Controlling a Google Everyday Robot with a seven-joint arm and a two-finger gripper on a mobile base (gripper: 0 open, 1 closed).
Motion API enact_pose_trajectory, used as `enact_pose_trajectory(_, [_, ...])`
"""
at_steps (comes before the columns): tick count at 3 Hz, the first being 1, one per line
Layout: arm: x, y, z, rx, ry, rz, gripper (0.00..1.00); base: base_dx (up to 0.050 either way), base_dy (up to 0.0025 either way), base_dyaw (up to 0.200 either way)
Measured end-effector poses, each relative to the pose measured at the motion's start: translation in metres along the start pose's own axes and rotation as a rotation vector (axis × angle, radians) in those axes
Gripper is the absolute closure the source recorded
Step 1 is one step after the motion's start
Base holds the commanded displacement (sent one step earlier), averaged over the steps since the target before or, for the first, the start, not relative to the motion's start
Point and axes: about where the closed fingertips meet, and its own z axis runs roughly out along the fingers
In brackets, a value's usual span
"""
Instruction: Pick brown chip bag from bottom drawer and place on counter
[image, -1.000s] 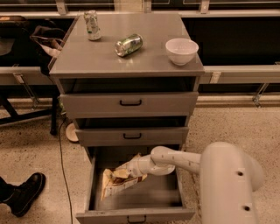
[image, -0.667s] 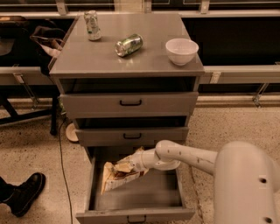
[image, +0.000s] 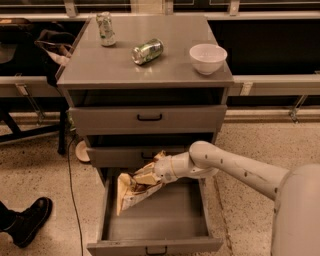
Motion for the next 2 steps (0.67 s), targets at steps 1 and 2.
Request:
enact_pose_trajectory(1, [-0.049,0.036,-0.037,-0.095,-0.032,-0.115,1.0,0.0,0.0,0.0])
enact_pose_trajectory(2, [-0.073,0.06,-0.058,-0.17,-0.054,-0.171,1.0,0.0,0.0,0.0])
